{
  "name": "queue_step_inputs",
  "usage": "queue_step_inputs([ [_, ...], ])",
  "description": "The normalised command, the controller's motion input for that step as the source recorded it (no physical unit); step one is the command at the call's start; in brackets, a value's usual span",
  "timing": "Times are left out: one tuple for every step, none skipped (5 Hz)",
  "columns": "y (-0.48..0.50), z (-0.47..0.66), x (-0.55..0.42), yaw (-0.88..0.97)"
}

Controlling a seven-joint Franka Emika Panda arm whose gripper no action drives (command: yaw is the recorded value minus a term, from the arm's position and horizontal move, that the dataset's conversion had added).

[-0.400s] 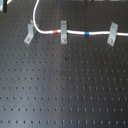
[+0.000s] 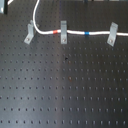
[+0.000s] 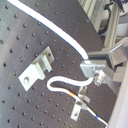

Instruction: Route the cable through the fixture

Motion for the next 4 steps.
queue_step_inputs([
  [0.508,0.30,0.157,-0.29],
  [0.567,0.21,0.196,-0.37],
  [0.207,0.30,-0.051,-0.45],
  [-0.411,0.24,-0.170,-0.25],
])
